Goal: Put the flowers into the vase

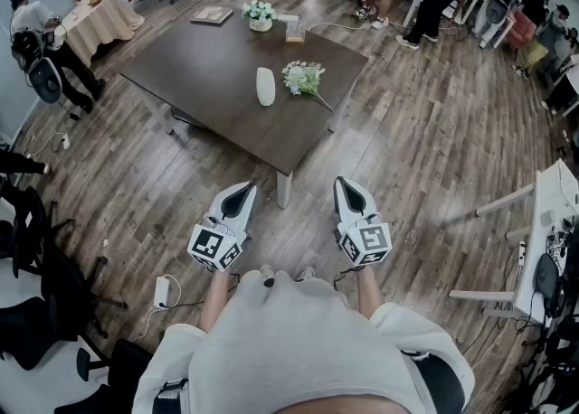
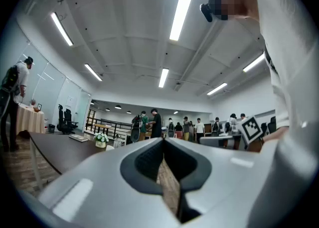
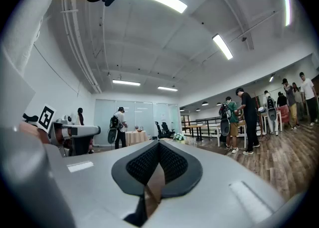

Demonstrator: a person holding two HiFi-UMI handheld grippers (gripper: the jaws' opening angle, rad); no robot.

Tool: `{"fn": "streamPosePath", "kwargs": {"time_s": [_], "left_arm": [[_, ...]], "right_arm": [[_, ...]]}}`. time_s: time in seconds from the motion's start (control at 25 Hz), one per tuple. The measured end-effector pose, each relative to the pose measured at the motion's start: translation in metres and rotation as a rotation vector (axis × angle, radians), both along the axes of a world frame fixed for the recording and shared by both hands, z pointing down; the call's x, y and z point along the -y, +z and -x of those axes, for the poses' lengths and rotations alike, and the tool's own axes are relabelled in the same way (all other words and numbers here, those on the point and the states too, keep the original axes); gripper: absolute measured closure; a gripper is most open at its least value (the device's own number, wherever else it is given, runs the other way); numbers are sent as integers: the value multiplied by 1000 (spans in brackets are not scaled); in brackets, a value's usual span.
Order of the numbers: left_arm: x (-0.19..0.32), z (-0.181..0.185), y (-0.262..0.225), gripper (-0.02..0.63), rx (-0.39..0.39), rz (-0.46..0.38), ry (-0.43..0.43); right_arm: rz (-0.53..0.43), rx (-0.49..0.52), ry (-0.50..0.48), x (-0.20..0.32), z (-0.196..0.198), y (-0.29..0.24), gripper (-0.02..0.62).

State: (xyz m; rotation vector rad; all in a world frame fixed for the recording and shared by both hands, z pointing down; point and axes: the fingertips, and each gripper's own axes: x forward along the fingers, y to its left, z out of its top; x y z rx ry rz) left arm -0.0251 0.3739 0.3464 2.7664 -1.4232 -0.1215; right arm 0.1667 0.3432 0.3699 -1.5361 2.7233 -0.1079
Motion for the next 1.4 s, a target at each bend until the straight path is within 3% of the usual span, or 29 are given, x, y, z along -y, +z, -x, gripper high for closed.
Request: {"fn": "streamPosePath", "kwargs": {"time_s": [0.84, 1.4], "left_arm": [[4, -3, -2, 595, -10, -1, -3], [18, -38, 7, 595, -1, 17, -58]], "right_arm": [[9, 27, -45, 1, 2, 0, 597], [26, 12, -41, 22, -45, 16, 597]]}}
